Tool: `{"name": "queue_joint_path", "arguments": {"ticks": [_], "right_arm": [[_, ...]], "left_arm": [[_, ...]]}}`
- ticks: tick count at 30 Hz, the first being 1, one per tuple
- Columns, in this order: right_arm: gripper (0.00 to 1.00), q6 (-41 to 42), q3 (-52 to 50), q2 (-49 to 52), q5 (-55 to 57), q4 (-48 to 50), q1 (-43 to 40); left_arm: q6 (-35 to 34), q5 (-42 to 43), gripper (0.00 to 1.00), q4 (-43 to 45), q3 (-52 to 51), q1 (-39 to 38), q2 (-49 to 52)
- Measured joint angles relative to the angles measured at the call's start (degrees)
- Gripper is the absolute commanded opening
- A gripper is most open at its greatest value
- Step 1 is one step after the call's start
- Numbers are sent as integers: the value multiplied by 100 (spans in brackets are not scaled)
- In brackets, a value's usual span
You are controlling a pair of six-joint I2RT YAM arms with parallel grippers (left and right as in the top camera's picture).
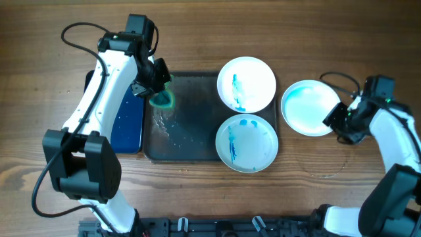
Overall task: Clean dirty plates on tray and stack at the side
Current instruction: 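Lift the cleaned plate with the right gripper and place it right of the tray, then grasp the rim of the front white plate with the right gripper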
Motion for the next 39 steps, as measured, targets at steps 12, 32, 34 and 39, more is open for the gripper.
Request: {"name": "queue_joint_path", "arguments": {"ticks": [12,32,34,39], "right_arm": [[41,-573,354,-105,-1115,-1504,2083],[4,962,-841,-105,-398,-304,3589],[4,986,-841,-105,-398,-328,3630],[4,1071,-704,-212,-472,-337,3915]], "left_arm": [[0,2,4,-13,0,0,0],[0,0,4,-26,0,0,2],[0,0,4,-26,0,0,0],[0,0,4,-26,0,0,0]]}}
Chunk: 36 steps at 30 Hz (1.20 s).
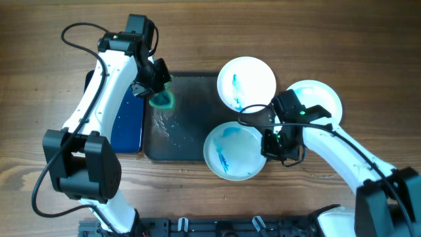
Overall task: Clean dirty plates on tray and stack at the side
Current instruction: 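Grasp the rim of the front white plate with the right gripper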
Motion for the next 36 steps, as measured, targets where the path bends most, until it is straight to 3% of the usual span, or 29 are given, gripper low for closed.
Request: {"name": "queue_joint_path", "arguments": {"ticks": [7,17,21,23,26,32,36], "right_arm": [[4,566,975,-125,431,905,1093],[4,1665,1403,1676,1193,2413,1923],[35,1622,1585,1915,1246,2570,2146],[44,1331,1729,1923,1215,2358,2146],[42,557,1987,1923,1207,2227,2041],[28,-1147,2350,2446,811,2284,1762],[17,-1471,2522,2876,601,2282,1759]], "left_arm": [[0,0,4,2,0,0,0],[0,-24,4,0,0,0,0],[0,-26,4,0,0,0,2],[0,-26,4,4,0,0,2],[0,-26,4,22,0,0,0],[0,-26,4,20,0,0,0],[0,-26,4,15,0,0,2]]}}
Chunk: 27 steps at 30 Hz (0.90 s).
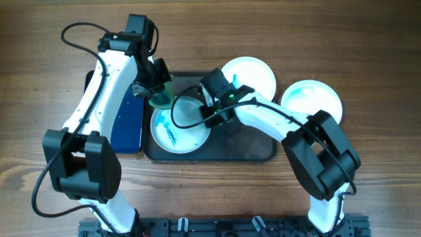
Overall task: Clean dirty plates on tray and stack at the side
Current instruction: 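Grasp the rim of the front white plate with the right gripper, then bring the sponge onto the front plate with the left gripper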
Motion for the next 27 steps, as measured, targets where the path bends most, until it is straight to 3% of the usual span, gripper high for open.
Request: {"name": "queue_joint_path", "arguments": {"ticks": [2,6,14,27], "right_arm": [[4,4,61,24,-24,20,0],[4,428,61,33,-9,35,0],[4,2612,144,33,48,-514,-87],[4,2983,151,33,7,-542,-133]], "left_arm": [[0,0,4,-20,0,0,-2],[0,0,4,-57,0,0,-2],[-50,0,4,356,-610,0,0],[-177,-20,4,2332,-2496,-136,-20]]}}
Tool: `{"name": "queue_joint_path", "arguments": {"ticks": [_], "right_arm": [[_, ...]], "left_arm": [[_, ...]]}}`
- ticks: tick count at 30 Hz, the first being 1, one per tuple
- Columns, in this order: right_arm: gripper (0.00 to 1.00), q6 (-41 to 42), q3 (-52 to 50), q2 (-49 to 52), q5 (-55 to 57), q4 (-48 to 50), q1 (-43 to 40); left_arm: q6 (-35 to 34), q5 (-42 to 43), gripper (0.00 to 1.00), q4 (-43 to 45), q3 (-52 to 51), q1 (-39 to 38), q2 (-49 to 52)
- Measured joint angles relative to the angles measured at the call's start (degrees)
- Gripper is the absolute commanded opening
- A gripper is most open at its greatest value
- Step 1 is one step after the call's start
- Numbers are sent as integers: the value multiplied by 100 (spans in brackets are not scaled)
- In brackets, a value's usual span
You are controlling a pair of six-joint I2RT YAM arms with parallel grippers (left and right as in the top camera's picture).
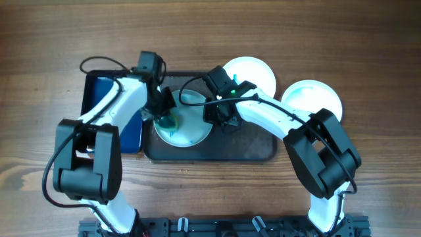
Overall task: Clean dirty plates on tray and stack at the side
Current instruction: 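Bring the sponge onto the front plate with the left gripper, then scrub the front plate with the sponge while the right gripper holds it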
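A white plate [191, 129] smeared with blue lies on the left half of the dark tray [243, 143]. My left gripper [164, 112] is shut on a green sponge [170, 122], which rests on the plate's left part. At the plate's right rim is my right gripper [212, 116], shut on it. A second smeared plate [252, 71] sits at the tray's far right corner, partly hidden by the right arm. A plate with a pale blue film [316, 99] lies on the table to the right of the tray.
A blue rectangular basin [112, 112] stands against the tray's left side, under the left arm. The right arm stretches across the tray's middle. Wooden table [368, 52] surrounds everything.
My left gripper has moved with the sponge from the tray's far left edge down onto the plate. The right gripper still holds the plate's right rim; the plate has barely shifted.
The right gripper was at the plate on the table to the right, with two smeared plates on the tray's right side. Then it gripped the near smeared plate. Later that plate lay at the tray's left under the sponge, and now the sponge is on it.
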Motion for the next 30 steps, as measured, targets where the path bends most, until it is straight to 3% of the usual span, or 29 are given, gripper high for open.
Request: {"name": "queue_joint_path", "arguments": {"ticks": [7,15,21,24,30], "right_arm": [[4,-17,0,0,4,7,-52],[4,-37,0,0,9,-9,-70],[4,-35,0,15,-28,122,-26],[4,-35,0,15,-42,127,-26],[4,-68,0,15,-35,105,-44]], "left_arm": [[-83,-219,4,719,-590,-516,-249],[581,774,4,933,-723,-656,-251],[-415,245,4,822,-708,-131,-269],[-459,208,4,667,-675,-52,-275],[929,1545,4,728,-756,-160,-236]]}}
